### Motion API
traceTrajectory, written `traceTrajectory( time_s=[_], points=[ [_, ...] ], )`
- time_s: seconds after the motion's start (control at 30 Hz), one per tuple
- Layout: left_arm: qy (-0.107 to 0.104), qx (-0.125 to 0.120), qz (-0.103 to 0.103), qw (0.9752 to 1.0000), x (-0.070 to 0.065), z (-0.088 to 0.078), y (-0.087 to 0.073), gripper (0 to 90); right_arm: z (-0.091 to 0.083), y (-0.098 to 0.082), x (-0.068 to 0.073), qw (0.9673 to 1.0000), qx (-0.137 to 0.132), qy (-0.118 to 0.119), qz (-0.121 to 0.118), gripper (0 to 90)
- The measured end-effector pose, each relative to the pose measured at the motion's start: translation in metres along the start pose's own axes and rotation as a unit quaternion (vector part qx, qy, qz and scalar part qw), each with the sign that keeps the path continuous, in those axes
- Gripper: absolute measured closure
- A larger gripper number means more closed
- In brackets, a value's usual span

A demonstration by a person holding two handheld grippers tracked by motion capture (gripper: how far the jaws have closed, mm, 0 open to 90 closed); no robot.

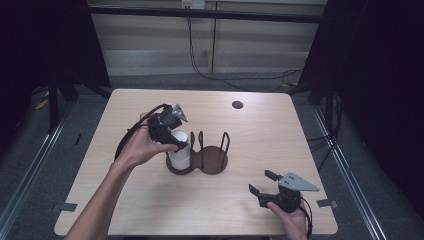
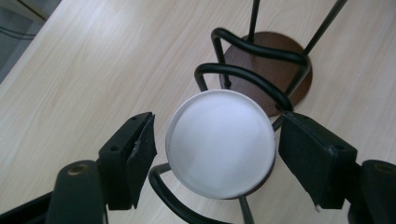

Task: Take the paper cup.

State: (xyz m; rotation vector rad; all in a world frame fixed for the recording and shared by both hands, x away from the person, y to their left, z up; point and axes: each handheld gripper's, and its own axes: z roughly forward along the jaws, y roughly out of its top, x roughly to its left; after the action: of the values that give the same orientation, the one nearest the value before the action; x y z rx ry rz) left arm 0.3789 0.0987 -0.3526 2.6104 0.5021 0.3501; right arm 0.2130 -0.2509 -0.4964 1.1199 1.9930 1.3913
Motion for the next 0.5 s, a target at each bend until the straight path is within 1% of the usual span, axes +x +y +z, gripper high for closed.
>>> traceTrajectory(
  time_s=[0.07,0.13,0.17,0.2,0.23,0.27,0.33,0.4,0.43,0.47,0.5],
  points=[
    [-0.001,0.003,-0.001,1.0,0.0,0.002,0.001,27.7,0.0,0.0,0.0,1.0,0.0,0.001,-0.001,19.5],
    [-0.011,0.009,-0.002,0.9999,0.003,0.004,0.001,27.8,-0.001,0.0,0.0,1.0,0.0,0.001,-0.001,19.5],
    [-0.014,0.006,-0.005,0.9999,0.005,0.005,0.001,28.0,-0.001,0.0,0.0,1.0,0.0,0.001,-0.002,19.5],
    [-0.016,0.009,-0.007,0.9998,0.006,0.005,0.001,27.9,-0.001,0.0,0.0,1.0,0.0,0.0,0.0,19.5],
    [-0.025,0.013,-0.002,0.9996,0.007,0.006,0.001,28.0,-0.001,0.0,-0.001,1.0,-0.001,0.0,0.0,19.4],
    [-0.026,0.014,-0.004,0.9995,0.007,0.007,0.001,28.2,-0.002,0.0,-0.001,1.0,-0.001,0.0,0.0,19.4],
    [-0.028,0.011,-0.015,0.9994,0.007,0.009,0.0,28.1,-0.002,0.0,-0.001,1.0,0.0,0.001,0.0,19.4],
    [-0.028,0.013,-0.011,0.9994,0.008,0.009,0.001,27.8,-0.002,-0.001,-0.001,1.0,-0.001,0.001,0.0,19.4],
    [-0.035,0.015,-0.007,0.9992,0.007,0.011,0.001,27.9,-0.001,-0.001,-0.001,1.0,0.001,0.001,0.001,19.4],
    [-0.035,0.015,-0.007,0.9992,0.007,0.011,0.001,28.0,-0.001,-0.001,-0.001,1.0,0.001,0.001,0.001,19.4],
    [-0.034,0.021,-0.008,0.9992,0.006,0.013,0.001,28.2,-0.001,0.0,0.0,1.0,0.0,0.002,0.0,19.4]
  ],
)
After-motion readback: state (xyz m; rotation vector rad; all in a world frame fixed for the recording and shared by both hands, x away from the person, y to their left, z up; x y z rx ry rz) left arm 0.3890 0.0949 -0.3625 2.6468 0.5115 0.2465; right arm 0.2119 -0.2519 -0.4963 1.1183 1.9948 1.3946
